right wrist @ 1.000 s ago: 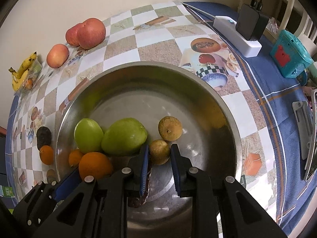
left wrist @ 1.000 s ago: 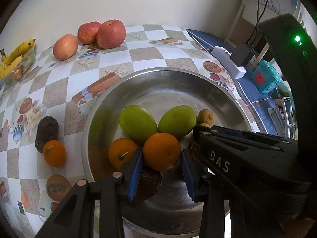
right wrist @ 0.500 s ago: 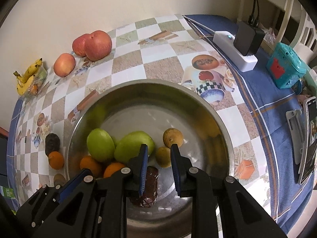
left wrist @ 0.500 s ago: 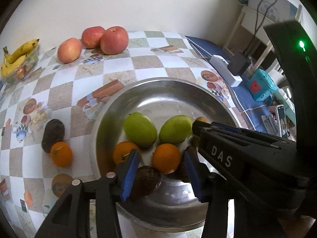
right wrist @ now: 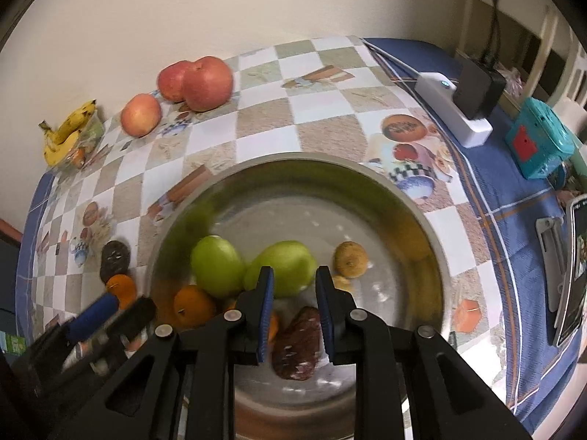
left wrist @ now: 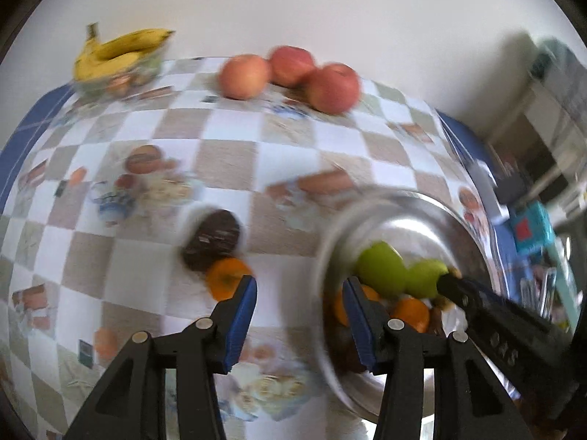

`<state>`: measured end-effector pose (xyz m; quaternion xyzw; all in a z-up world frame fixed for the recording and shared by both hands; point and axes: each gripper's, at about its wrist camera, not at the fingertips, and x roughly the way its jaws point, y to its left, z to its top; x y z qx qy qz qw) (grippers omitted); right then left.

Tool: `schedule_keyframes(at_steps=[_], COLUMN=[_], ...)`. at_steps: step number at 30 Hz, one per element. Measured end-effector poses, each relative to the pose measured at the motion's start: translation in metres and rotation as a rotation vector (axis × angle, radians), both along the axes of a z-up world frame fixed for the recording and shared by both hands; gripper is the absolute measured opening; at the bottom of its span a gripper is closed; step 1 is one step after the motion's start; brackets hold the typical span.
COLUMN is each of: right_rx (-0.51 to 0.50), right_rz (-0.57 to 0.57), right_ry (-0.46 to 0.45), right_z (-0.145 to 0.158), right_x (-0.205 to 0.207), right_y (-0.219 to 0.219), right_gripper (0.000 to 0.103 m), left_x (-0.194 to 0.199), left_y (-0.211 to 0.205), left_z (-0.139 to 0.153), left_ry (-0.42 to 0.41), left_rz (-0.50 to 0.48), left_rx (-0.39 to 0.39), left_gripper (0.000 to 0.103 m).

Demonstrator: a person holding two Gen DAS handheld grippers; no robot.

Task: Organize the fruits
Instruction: 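Move both tools back from the bowl toward the remaining fruits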

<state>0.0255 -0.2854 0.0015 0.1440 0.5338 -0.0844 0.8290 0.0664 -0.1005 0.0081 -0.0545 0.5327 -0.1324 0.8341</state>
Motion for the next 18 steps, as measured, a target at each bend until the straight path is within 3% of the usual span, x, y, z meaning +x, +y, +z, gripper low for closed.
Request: schedule_keyframes(at_steps=[7,9,10,11,13,16,18], right_rx=[-0.007,-0.013,-0.016,-0.018,-0.019,-0.034,-0.049], right_rz=[0.079,0.087,0.088,0.090,0.090,0.087,0.078], right_ry=[-0.024,-0.023,-0.020,-0.016,-0.005,0.016,0.024], right_z=[0.009,0.009,0.007,0.005,0.000,-0.005,-0.008], right_x=[0.005,0.006,0.006,0.006,0.008,0.008,0.008], right_y=[0.028,0.032,0.033,0.035,0.036,0.036,0.035], right_gripper=[0.024,0.025,0.037,0.055,0.071,0.073,0.077], left_x=[0.008,0.009,0.010,0.010,0.010,0.011,0.011], left_y=[0.044,0.052,0.054,0.056,0.058,0.060,0.060], left_z=[0.005,0.003,0.001,-0.002,-0.006,-0.012,-0.013], left_ry=[-0.006,0.008,0.016,0.024,0.036,0.048,0.035], left_rz=[0.131,0.170,0.184,0.202,0.225,0.241,0.249], left_rx=[-0.007,0.006,0.022,0.045,0.072,0.099,0.131], left_gripper=[0.058,0.066,0.076,0.086,0.089,0.092,0.103])
